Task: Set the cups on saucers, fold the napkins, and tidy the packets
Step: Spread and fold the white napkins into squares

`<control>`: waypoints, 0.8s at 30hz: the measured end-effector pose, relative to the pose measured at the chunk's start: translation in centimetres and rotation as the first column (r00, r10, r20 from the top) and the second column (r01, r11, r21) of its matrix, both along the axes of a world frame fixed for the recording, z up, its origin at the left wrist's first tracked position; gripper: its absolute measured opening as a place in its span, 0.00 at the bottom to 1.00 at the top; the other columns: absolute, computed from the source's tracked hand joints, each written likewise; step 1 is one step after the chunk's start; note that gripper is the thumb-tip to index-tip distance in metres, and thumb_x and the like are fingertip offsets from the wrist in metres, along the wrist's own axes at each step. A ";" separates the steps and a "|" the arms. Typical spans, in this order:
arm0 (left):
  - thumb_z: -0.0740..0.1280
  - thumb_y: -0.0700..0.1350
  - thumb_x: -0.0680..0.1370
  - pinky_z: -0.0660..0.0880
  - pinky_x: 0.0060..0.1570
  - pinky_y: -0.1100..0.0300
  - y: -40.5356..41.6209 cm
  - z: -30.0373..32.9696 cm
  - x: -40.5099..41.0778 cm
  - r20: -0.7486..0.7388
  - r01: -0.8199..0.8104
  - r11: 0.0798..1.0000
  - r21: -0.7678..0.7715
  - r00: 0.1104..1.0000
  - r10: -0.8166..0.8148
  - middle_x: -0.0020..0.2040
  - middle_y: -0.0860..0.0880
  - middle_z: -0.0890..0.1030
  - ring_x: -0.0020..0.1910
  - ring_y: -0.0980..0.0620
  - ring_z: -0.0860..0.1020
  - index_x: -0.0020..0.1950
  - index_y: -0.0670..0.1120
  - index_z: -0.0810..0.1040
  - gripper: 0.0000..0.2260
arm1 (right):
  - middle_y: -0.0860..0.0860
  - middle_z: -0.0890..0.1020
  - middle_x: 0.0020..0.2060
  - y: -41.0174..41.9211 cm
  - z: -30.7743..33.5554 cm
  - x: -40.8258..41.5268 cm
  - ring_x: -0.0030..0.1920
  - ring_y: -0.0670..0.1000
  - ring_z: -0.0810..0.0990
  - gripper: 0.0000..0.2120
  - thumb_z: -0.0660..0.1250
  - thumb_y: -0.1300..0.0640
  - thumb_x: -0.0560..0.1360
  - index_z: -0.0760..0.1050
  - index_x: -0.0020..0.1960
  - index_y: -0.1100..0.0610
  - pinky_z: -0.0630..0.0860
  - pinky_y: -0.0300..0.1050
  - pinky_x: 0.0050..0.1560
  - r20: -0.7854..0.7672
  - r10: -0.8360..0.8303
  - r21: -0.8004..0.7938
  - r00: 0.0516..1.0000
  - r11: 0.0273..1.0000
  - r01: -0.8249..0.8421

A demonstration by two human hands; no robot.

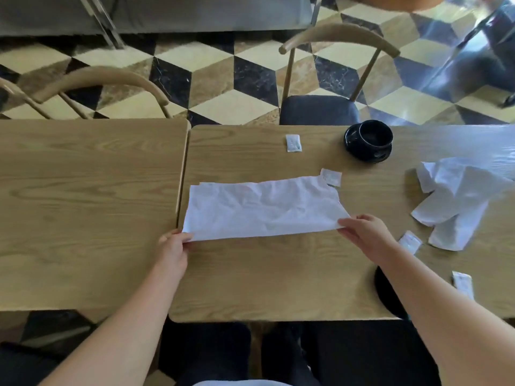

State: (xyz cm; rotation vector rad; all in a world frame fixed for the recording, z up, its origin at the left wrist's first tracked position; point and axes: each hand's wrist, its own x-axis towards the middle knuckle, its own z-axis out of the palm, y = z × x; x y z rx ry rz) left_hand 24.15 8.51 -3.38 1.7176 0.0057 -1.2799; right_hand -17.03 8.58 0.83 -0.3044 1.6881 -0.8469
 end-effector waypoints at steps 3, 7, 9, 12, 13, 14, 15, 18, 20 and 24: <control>0.64 0.23 0.74 0.78 0.43 0.56 3.1 -3.5 0.3 -0.073 0.041 0.992 0.123 0.997 -0.032 0.51 0.37 0.78 0.47 0.43 0.79 0.55 0.37 0.74 0.14 | 0.55 0.75 0.35 3.7 -3.7 0.3 0.37 0.49 0.78 0.09 0.71 0.73 0.73 0.73 0.45 0.63 0.81 0.35 0.34 -0.024 -0.055 0.106 0.998 0.993 0.057; 0.68 0.29 0.76 0.72 0.28 0.64 4.8 -5.1 1.2 -0.045 0.092 0.974 0.205 0.995 -0.084 0.50 0.40 0.79 0.38 0.50 0.76 0.58 0.40 0.73 0.14 | 0.56 0.79 0.38 6.8 -6.8 0.6 0.36 0.50 0.79 0.07 0.70 0.73 0.73 0.77 0.46 0.63 0.80 0.42 0.42 -0.123 -0.003 0.238 0.992 0.971 0.033; 0.69 0.31 0.77 0.71 0.23 0.65 4.7 -5.2 1.4 -0.022 0.108 0.974 0.197 0.994 -0.106 0.48 0.42 0.79 0.37 0.50 0.76 0.58 0.42 0.74 0.13 | 0.56 0.79 0.38 7.3 -7.3 0.8 0.34 0.50 0.78 0.07 0.69 0.71 0.75 0.78 0.52 0.65 0.79 0.42 0.37 -0.138 0.000 0.265 0.990 0.964 0.037; 0.71 0.39 0.78 0.73 0.25 0.62 4.4 -5.1 1.5 0.036 0.174 0.960 0.218 0.982 -0.186 0.44 0.44 0.80 0.36 0.50 0.76 0.57 0.42 0.78 0.08 | 0.58 0.83 0.43 6.6 -7.2 0.9 0.36 0.51 0.82 0.10 0.72 0.65 0.75 0.77 0.56 0.64 0.81 0.41 0.32 -0.155 -0.022 0.249 0.988 0.966 0.061; 0.72 0.42 0.78 0.73 0.27 0.61 4.2 -5.0 1.5 0.065 0.205 0.952 0.226 0.972 -0.225 0.45 0.45 0.80 0.36 0.49 0.76 0.57 0.42 0.78 0.09 | 0.57 0.83 0.44 6.2 -7.1 1.1 0.37 0.51 0.83 0.12 0.72 0.62 0.75 0.77 0.57 0.63 0.82 0.43 0.34 -0.191 0.005 0.241 0.982 0.970 0.042; 0.72 0.45 0.78 0.73 0.30 0.60 4.0 -4.9 1.3 0.103 0.233 0.946 0.226 0.960 -0.261 0.47 0.44 0.81 0.37 0.49 0.77 0.57 0.43 0.79 0.10 | 0.55 0.83 0.45 5.7 -7.0 1.2 0.39 0.52 0.83 0.15 0.73 0.58 0.75 0.77 0.59 0.62 0.82 0.45 0.36 -0.266 0.061 0.238 0.962 0.971 0.004; 0.72 0.46 0.78 0.74 0.32 0.58 3.7 -4.9 1.2 0.153 0.252 0.944 0.215 0.946 -0.287 0.49 0.45 0.81 0.38 0.48 0.77 0.58 0.45 0.79 0.10 | 0.54 0.82 0.47 5.1 -6.9 1.4 0.40 0.52 0.83 0.18 0.73 0.54 0.75 0.76 0.61 0.60 0.82 0.48 0.39 -0.372 0.138 0.244 0.918 0.969 -0.047; 0.70 0.46 0.79 0.73 0.41 0.59 2.3 -5.0 0.7 0.373 0.312 0.935 0.170 0.857 -0.354 0.56 0.48 0.81 0.48 0.49 0.78 0.63 0.47 0.79 0.13 | 0.55 0.78 0.57 3.2 -7.1 1.7 0.45 0.55 0.81 0.22 0.71 0.48 0.74 0.75 0.64 0.56 0.79 0.52 0.49 -0.610 0.311 0.251 0.729 0.948 -0.195; 0.70 0.47 0.79 0.73 0.49 0.58 0.9 -4.9 0.5 0.442 0.350 0.920 0.176 0.807 -0.392 0.58 0.49 0.80 0.53 0.50 0.77 0.66 0.45 0.78 0.16 | 0.56 0.77 0.61 1.5 -7.5 1.8 0.52 0.56 0.80 0.22 0.69 0.47 0.76 0.75 0.66 0.56 0.79 0.54 0.55 -0.640 0.328 0.218 0.695 0.945 -0.246; 0.71 0.46 0.79 0.76 0.61 0.50 -3.0 -4.9 0.7 0.456 0.352 0.918 0.181 0.797 -0.395 0.58 0.48 0.81 0.56 0.48 0.79 0.64 0.44 0.80 0.14 | 0.54 0.80 0.59 -2.5 -8.0 2.1 0.58 0.56 0.79 0.23 0.69 0.47 0.77 0.74 0.68 0.57 0.76 0.54 0.59 -0.631 0.366 0.160 0.684 0.924 -0.347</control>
